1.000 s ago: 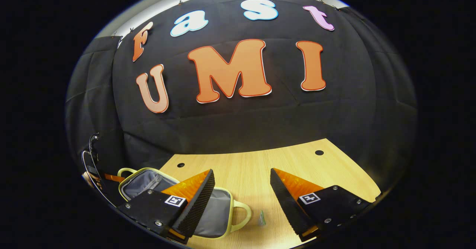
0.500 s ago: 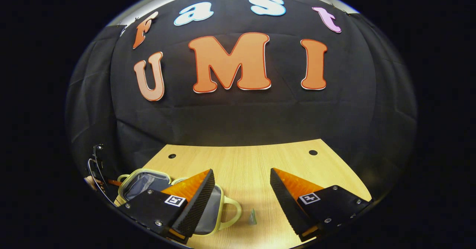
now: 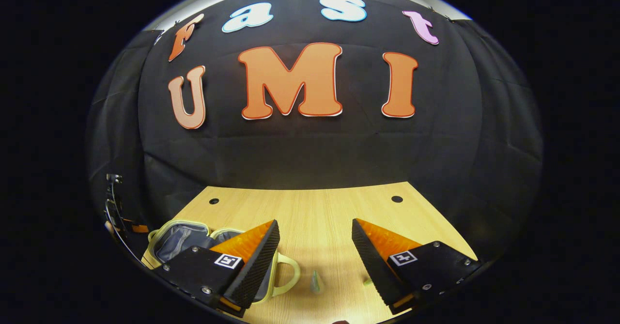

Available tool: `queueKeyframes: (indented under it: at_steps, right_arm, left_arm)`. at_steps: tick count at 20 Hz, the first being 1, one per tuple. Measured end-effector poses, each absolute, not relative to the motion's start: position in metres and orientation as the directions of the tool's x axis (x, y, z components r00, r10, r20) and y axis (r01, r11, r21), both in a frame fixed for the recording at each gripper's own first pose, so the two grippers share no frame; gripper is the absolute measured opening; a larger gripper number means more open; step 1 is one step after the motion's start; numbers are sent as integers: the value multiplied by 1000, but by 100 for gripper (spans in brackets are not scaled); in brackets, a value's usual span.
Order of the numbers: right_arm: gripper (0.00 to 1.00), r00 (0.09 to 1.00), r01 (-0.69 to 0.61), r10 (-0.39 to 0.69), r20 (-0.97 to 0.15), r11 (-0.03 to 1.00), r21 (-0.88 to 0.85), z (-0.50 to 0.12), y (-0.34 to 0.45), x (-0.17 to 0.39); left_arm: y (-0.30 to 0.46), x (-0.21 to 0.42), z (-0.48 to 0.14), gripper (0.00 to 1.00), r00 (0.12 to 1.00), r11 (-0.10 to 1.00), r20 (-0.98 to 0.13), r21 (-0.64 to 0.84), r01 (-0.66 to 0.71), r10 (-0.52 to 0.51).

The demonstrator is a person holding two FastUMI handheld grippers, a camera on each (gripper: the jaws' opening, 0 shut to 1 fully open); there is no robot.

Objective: First open the suitcase, pack the skin care products into it, and then close the suitcase.

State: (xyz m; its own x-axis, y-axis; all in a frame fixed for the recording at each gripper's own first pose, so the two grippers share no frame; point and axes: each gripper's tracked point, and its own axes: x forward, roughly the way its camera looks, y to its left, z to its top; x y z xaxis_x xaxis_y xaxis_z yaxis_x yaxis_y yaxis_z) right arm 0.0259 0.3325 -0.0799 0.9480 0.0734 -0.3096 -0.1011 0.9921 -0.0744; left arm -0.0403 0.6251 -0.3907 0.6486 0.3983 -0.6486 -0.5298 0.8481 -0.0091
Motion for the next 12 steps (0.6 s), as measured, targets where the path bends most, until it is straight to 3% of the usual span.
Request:
queueKeyframes:
  at_steps: [5,12]
  right_arm:
    - [95,957,-91,54,-285,989,-117,-80,306,32]
    - [95,946,-129,87,-313,985,-114,-88,255,40]
  left_arm:
    - [583,-25,-282,98,749,846,-465,-1,-534,472]
    - [434,-6,-176,97,857,893,-293,-24,-449,423]
